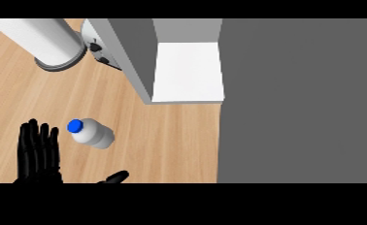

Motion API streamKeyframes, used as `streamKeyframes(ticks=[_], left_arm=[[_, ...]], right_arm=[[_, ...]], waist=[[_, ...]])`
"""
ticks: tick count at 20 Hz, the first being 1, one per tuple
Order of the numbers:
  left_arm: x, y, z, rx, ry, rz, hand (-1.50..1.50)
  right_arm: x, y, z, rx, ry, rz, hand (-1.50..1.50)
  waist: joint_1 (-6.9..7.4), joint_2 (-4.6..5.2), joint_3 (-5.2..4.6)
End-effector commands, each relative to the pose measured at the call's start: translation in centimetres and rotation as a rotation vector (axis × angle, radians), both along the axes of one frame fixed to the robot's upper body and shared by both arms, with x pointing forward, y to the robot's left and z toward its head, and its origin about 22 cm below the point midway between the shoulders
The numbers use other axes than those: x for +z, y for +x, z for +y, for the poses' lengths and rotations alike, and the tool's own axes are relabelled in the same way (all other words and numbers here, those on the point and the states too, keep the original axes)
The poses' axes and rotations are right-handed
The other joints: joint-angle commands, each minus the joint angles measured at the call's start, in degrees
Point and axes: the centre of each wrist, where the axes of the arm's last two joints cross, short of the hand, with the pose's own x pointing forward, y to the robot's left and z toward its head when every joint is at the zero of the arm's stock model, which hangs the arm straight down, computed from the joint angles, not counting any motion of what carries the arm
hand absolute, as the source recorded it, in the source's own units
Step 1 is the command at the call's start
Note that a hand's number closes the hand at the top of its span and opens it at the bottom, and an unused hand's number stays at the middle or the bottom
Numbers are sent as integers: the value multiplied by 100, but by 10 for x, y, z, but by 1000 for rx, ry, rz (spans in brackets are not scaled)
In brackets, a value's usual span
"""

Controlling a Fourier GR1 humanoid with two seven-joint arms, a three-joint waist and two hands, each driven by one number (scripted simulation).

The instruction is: Pick up the bottled water, place it into the cabinet and close the cabinet

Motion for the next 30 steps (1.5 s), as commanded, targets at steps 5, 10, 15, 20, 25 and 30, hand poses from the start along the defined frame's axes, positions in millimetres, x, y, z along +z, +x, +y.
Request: streamKeyframes(ticks=[5, 10, 15, 20, 25, 30], left_arm=[[-57, 23, 22, 13, -13, 72, -150], [-88, 28, 31, 12, -11, 90, -150], [-111, 35, 67, 13, -34, 66, -150], [-135, 44, 56, 47, -35, 81, -150], [-161, 56, 55, 47, -32, 77, -150], [-179, 54, 84, 78, -18, 81, -150]], right_arm=[[39, -25, 8, 19, 14, -67, -150], [42, -33, 7, 41, 7, -61, -150], [36, -30, -3, 15, 16, -67, -150], [35, -41, -2, 18, -10, -74, -150], [28, -38, -2, -1, 4, -70, -150], [42, -51, -11, 16, -9, -68, -150]], waist=[[-49, 6, 2], [-57, 2, 2], [6, 18, 2], [-31, 6, 6], [-8, 23, 4], [-52, 21, -1]])
